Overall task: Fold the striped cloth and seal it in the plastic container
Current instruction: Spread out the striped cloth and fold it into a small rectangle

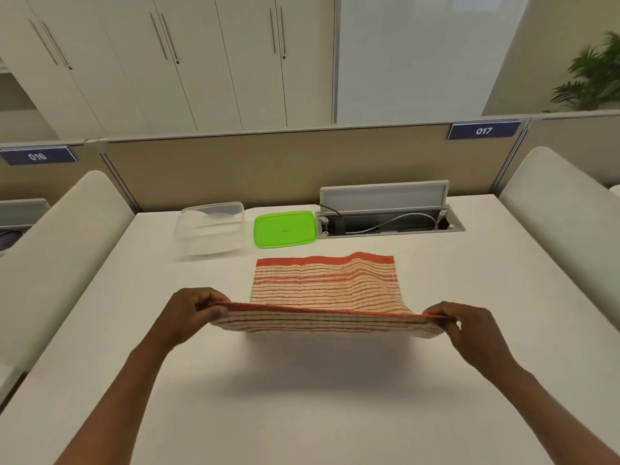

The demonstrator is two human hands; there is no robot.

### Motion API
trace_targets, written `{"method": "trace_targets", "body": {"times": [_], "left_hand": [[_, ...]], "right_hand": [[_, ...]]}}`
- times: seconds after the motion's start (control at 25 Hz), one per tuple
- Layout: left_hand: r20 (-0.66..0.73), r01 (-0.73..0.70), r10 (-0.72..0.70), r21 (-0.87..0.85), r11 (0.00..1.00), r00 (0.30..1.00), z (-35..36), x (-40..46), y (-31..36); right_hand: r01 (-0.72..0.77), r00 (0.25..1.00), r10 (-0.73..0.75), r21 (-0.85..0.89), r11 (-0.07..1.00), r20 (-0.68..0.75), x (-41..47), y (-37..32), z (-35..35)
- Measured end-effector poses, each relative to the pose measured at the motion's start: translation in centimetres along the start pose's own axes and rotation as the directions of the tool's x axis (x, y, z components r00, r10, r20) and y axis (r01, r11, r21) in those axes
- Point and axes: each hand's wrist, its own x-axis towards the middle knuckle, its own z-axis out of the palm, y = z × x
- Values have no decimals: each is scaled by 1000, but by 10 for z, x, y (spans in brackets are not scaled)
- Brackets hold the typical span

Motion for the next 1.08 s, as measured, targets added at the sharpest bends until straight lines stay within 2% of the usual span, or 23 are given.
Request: {"method": "trace_targets", "body": {"times": [0.24, 0.4, 0.68, 0.8, 1.08], "left_hand": [[19, 119, -118, -62, 991, 993, 11, -17, -31], [-54, 147, -153, -100, 984, 987, 19, -1, -32], [-171, 293, -358, -316, 902, 918, 38, 68, -36], [-193, 342, -409, -304, 889, 892, 48, 98, -45], [-163, 424, -459, -210, 881, 873, 70, 162, -80]], "right_hand": [[-77, 996, 69, 150, 986, 59, -19, 13, 28], [-230, 973, 228, 187, 955, 29, 4, 15, 35], [-400, 902, 430, 281, 872, -51, 71, 22, 57], [-477, 860, 507, 268, 837, -51, 96, 30, 73], [-550, 823, 565, 165, 819, -57, 152, 51, 108]]}}
